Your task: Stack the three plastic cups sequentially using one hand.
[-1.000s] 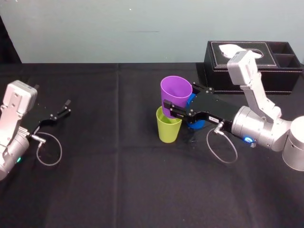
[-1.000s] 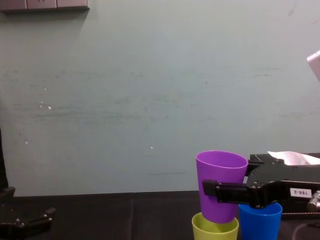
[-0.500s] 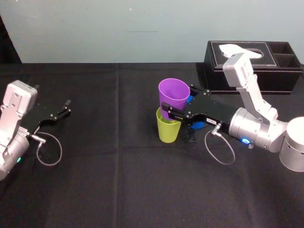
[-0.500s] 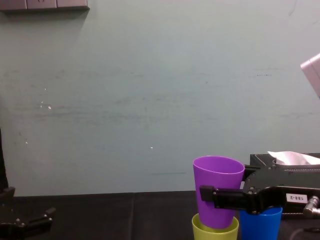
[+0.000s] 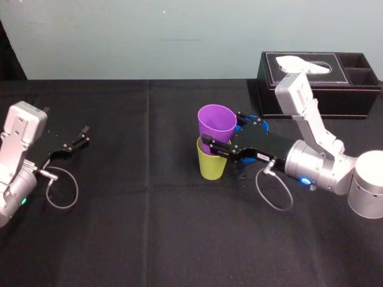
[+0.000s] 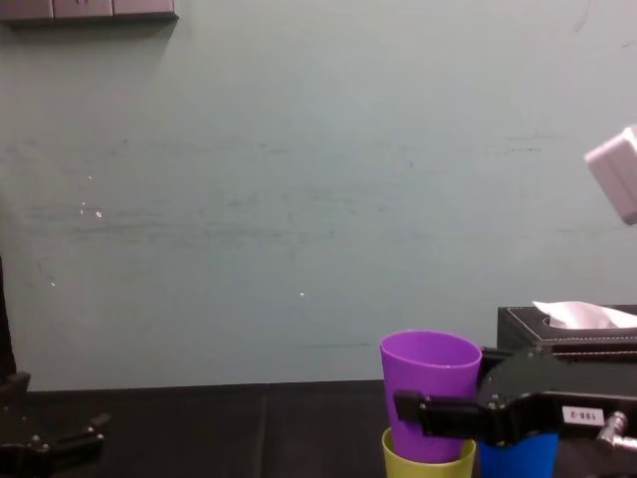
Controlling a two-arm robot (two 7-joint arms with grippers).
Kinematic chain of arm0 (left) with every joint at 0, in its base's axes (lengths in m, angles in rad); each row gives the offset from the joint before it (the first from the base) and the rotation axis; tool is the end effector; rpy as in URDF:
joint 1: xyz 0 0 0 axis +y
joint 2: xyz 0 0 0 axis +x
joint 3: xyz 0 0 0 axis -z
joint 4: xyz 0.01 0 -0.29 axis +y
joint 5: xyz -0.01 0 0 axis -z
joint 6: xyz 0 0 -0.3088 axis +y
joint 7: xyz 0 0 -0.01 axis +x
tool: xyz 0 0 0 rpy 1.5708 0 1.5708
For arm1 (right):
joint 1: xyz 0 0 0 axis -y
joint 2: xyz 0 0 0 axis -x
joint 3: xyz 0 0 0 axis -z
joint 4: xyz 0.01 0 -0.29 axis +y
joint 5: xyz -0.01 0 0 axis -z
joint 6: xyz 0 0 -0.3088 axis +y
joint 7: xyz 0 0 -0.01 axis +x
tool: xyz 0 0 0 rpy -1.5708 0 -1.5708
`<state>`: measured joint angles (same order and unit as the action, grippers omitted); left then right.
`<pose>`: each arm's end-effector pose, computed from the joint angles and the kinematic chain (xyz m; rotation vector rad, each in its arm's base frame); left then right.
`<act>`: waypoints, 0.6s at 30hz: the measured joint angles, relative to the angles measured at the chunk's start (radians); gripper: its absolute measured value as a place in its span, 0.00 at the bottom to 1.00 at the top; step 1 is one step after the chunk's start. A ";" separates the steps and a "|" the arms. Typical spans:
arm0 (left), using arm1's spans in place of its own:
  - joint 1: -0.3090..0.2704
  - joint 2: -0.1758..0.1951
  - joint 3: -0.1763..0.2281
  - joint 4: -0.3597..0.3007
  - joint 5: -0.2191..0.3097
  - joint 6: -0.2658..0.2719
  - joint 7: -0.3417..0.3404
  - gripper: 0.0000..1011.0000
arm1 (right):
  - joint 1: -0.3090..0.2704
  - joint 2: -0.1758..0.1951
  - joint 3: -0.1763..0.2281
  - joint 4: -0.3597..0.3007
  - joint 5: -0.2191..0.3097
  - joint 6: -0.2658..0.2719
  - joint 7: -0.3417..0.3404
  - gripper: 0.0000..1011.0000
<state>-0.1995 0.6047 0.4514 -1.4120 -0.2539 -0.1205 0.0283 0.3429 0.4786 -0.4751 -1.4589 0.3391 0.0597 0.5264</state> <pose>0.3581 0.0827 -0.3023 0.3045 -0.2850 1.2480 0.3960 -0.0224 -0.2483 -0.2145 -0.1108 -0.6890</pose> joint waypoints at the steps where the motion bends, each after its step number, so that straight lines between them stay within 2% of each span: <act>1: 0.000 0.000 0.000 0.000 0.000 0.000 0.000 1.00 | 0.001 -0.001 -0.001 0.003 -0.001 0.000 0.000 0.72; 13: 0.000 0.000 0.000 0.000 0.000 0.000 0.000 1.00 | 0.005 -0.006 -0.004 0.020 -0.007 0.001 0.002 0.72; 15: 0.000 0.000 0.000 0.000 0.000 0.000 0.000 1.00 | 0.005 -0.006 -0.004 0.019 -0.007 0.001 0.002 0.74; 18: 0.000 0.000 0.000 0.000 0.000 0.000 0.000 1.00 | 0.005 -0.006 -0.004 0.019 -0.007 0.001 0.002 0.82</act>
<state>-0.1995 0.6047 0.4514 -1.4120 -0.2539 -0.1205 0.0283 0.3478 0.4724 -0.4789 -1.4401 0.3319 0.0605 0.5280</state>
